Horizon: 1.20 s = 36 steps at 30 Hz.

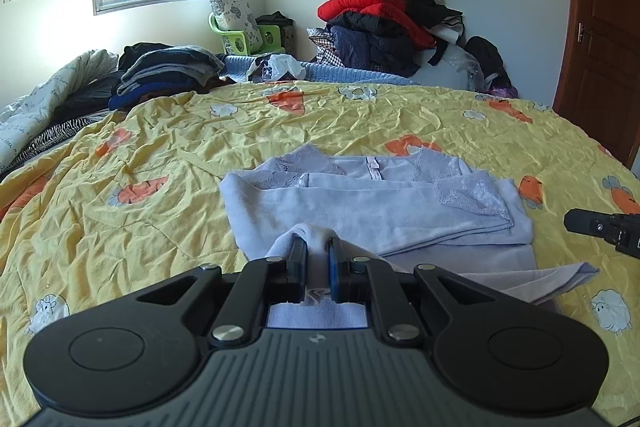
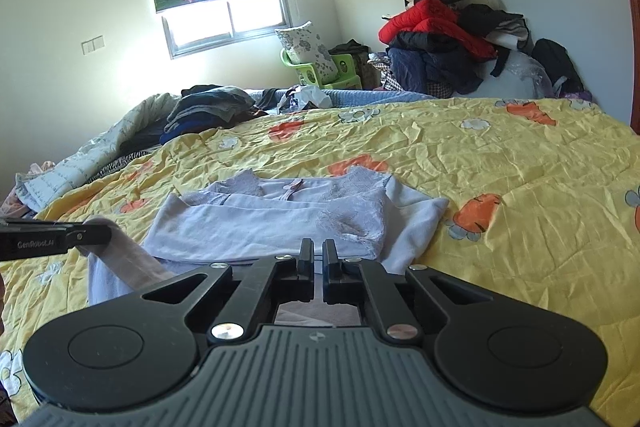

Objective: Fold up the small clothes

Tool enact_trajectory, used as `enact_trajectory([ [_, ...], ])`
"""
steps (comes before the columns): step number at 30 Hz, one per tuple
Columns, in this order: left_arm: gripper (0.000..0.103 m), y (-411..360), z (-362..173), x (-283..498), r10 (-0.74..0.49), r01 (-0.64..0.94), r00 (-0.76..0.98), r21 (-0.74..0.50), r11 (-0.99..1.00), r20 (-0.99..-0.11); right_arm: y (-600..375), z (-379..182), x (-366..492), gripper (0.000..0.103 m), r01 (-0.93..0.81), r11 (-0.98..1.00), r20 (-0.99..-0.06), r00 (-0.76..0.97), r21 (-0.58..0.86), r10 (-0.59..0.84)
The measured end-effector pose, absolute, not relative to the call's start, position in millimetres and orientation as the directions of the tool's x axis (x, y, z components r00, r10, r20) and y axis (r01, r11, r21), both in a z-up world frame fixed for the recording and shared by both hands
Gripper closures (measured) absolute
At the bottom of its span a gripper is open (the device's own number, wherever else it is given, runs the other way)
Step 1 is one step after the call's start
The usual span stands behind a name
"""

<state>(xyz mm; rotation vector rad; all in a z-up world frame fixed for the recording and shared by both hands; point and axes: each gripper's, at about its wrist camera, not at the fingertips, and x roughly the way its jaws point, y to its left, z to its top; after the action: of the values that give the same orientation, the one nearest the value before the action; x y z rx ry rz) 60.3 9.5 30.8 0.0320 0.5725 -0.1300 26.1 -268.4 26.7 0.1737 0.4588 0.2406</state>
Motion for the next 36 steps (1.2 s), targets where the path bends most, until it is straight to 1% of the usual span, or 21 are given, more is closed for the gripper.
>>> enact_trajectory([
  [3,0.092,14,32,62,-0.116,0.119,0.836,-0.029,0.992,-0.537,-274,26,31,0.096,-0.186,0.952,-0.411,0.869,0.243,0.275],
  [9,0.092,25,50,69,-0.076,0.068,0.88,-0.034,0.997,-0.469,-287,37,47,0.096,-0.19,0.935,-0.365,0.882,0.299,0.296],
  [11,0.092,29,55,74,-0.069,0.059,0.883,-0.036,0.998,-0.465,-290,39,54,0.096,-0.196,0.93,-0.366,0.878,0.311,0.308],
  [12,0.092,31,56,77,-0.072,0.059,0.88,-0.043,0.997,-0.47,-292,39,57,0.095,-0.224,0.917,-0.37,0.863,0.331,0.344],
  [13,0.092,32,57,77,-0.077,0.061,0.878,-0.048,0.997,-0.473,-293,39,56,0.091,-0.25,0.902,-0.368,0.849,0.353,0.379],
  [14,0.092,33,56,76,-0.079,0.064,0.876,-0.047,0.997,-0.476,-293,39,53,0.089,-0.257,0.901,-0.374,0.843,0.35,0.386],
  [15,0.092,32,54,75,-0.079,0.068,0.873,-0.039,0.997,-0.481,-292,38,48,0.073,-0.262,0.909,-0.386,0.841,0.324,0.38],
  [16,0.092,32,50,74,-0.081,0.075,0.868,-0.032,0.997,-0.491,-290,37,41,0.05,-0.274,0.915,-0.396,0.837,0.295,0.378],
  [17,0.092,32,47,73,-0.085,0.079,0.862,-0.034,0.996,-0.5,-289,35,34,0.038,-0.282,0.922,-0.4,0.837,0.266,0.372],
  [18,0.092,32,43,73,-0.092,0.084,0.855,-0.037,0.996,-0.511,-288,34,27,0.019,-0.289,0.927,-0.399,0.841,0.24,0.366],
  [19,0.092,33,39,72,-0.096,0.089,0.846,-0.039,0.995,-0.525,-289,32,21,0.012,-0.296,0.929,-0.399,0.842,0.22,0.363],
  [21,0.092,36,31,73,-0.098,0.088,0.831,-0.045,0.995,-0.547,-292,29,16,0.012,-0.317,0.926,-0.412,0.831,0.205,0.375],
  [24,0.092,41,21,79,-0.119,0.111,0.8,-0.049,0.993,-0.589,-296,20,26,0.012,-0.335,0.915,-0.436,0.806,0.225,0.401],
  [26,0.092,46,17,82,-0.15,0.14,0.79,-0.064,0.988,-0.595,-298,11,38,0.012,-0.357,0.9,-0.438,0.787,0.251,0.434],
  [28,0.091,50,11,86,-0.211,0.208,0.767,-0.076,0.975,-0.606,-296,0,54,0.017,-0.37,0.888,-0.454,0.764,0.273,0.458],
  [30,0.091,53,4,91,-0.262,0.275,0.737,-0.078,0.958,-0.623,-293,-11,69,0.017,-0.358,0.893,-0.483,0.751,0.274,0.45],
  [31,0.09,53,0,93,-0.283,0.309,0.72,-0.072,0.948,-0.634,-291,-16,74,0.019,-0.347,0.898,-0.497,0.748,0.272,0.44],
  [34,0.09,54,-14,101,-0.295,0.352,0.683,-0.052,0.934,-0.668,-286,-23,83,0.022,-0.345,0.901,-0.508,0.744,0.264,0.434],
  [36,0.09,56,-22,106,-0.317,0.371,0.654,-0.074,0.926,-0.687,-281,-26,87,0.021,-0.335,0.911,-0.521,0.748,0.24,0.412],
])
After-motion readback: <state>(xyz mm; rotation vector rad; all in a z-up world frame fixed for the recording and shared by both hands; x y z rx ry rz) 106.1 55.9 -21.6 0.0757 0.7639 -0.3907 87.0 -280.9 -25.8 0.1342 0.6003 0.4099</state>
